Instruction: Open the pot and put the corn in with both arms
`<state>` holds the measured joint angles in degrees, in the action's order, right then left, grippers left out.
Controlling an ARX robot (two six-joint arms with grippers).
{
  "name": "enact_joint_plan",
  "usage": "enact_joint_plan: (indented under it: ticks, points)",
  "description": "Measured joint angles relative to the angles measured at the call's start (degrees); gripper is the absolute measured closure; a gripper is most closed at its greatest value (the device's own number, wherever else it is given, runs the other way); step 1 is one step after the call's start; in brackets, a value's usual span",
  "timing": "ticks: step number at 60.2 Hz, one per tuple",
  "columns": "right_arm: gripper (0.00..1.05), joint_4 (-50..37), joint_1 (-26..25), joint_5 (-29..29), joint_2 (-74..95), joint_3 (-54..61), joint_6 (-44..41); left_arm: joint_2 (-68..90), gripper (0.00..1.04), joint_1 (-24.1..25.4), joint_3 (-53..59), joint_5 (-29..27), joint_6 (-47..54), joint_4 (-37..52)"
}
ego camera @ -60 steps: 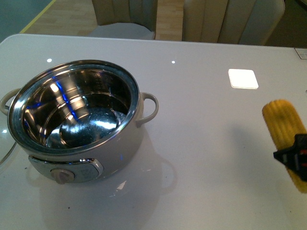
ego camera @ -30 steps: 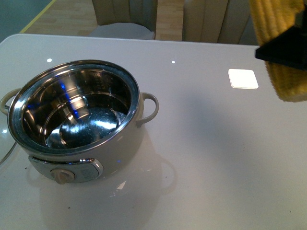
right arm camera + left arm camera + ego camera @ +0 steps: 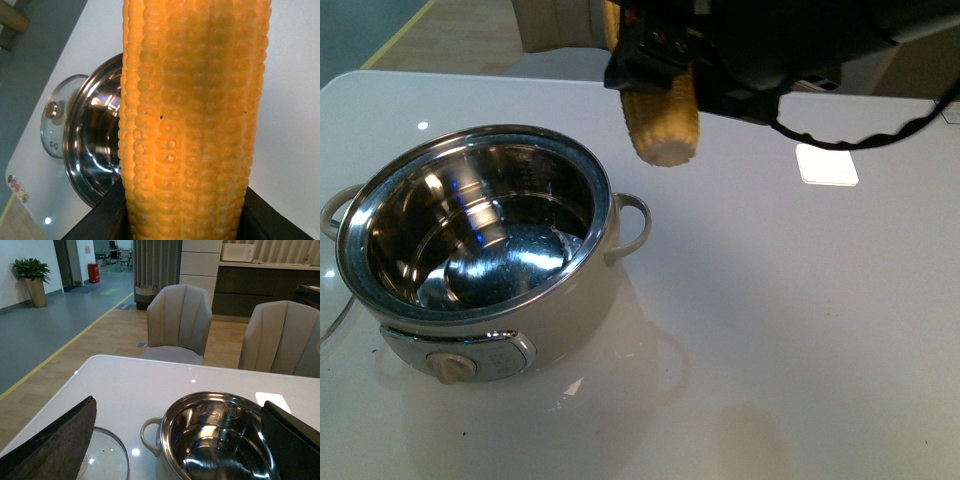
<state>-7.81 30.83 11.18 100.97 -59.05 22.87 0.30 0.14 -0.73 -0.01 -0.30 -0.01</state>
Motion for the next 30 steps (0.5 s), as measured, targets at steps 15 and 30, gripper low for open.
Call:
enact_joint_plan:
  ticks: [15, 30]
  points:
    - [0.64, -0.11, 2.36, 0.39, 7.89, -7.52, 5.11, 0.00, 0.07, 0.00, 0.00, 0.00, 0.00, 0.00]
    - [0.63, 0.92, 4.98, 0.74, 16.39, -14.97, 10.21, 0.00, 0.07, 0.00, 0.00, 0.00, 0.00, 0.00]
